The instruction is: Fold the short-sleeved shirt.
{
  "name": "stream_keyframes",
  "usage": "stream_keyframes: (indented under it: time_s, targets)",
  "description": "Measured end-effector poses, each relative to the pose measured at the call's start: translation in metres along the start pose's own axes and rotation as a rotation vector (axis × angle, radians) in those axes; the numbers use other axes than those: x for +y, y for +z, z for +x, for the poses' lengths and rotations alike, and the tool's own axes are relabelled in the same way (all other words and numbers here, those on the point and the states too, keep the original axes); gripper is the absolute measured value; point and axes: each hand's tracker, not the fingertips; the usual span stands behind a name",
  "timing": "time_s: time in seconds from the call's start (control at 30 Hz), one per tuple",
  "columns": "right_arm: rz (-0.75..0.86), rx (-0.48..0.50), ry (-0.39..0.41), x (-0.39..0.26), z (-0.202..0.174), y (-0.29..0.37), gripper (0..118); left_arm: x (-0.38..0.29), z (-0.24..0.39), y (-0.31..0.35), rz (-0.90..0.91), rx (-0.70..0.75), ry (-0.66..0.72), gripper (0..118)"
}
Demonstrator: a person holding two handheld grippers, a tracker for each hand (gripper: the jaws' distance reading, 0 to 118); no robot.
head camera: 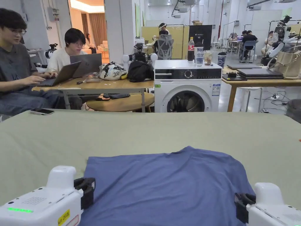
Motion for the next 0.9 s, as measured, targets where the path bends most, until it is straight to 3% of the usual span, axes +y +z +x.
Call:
stream_keyframes:
  time_s: [0.17,0.2,0.27,0.3,0.33,0.57,0.67,0.7,0.73,0.77,0.9]
  targets:
    - [0.007,0.016,0.037,-0.005,-0.001,0.020,0,-0.021,-0.048,0.027,-0.019,0.024,0.064,0]
    - [0.008,0.020,0.028,-0.006,0.000,0.023,0,-0.029,-0.056,0.030,-0.055,0.028,0.079,6]
    - [-0.003,0.042,0.004,-0.009,0.002,0.026,0,-0.044,-0.066,0.032,-0.136,0.071,0.050,45]
    - [-0.010,0.049,-0.002,-0.010,0.004,0.026,0,-0.054,-0.068,0.032,-0.165,0.112,0.021,54]
    - [-0.015,0.050,-0.004,-0.012,0.005,0.025,0,-0.061,-0.068,0.029,-0.192,0.143,0.005,55]
    - [-0.061,0.061,-0.038,-0.021,0.014,0.028,0,-0.094,-0.086,-0.018,-0.343,0.112,0.178,55]
    - [-0.066,0.019,-0.049,-0.026,0.027,0.037,0,-0.100,-0.093,-0.033,-0.352,0.138,0.259,54]
    - [-0.074,0.000,-0.053,-0.029,0.033,0.042,0,-0.103,-0.095,-0.037,-0.374,0.115,0.281,43]
    - [-0.082,-0.021,-0.062,-0.031,0.038,0.045,0,-0.107,-0.095,-0.039,-0.384,0.115,0.276,14]
    - [-0.092,-0.032,-0.068,-0.032,0.044,0.048,0,-0.110,-0.091,-0.041,-0.390,0.134,0.238,7]
    - [-0.127,-0.098,-0.115,-0.035,0.067,0.054,0,-0.108,-0.078,-0.048,-0.438,0.157,0.125,5]
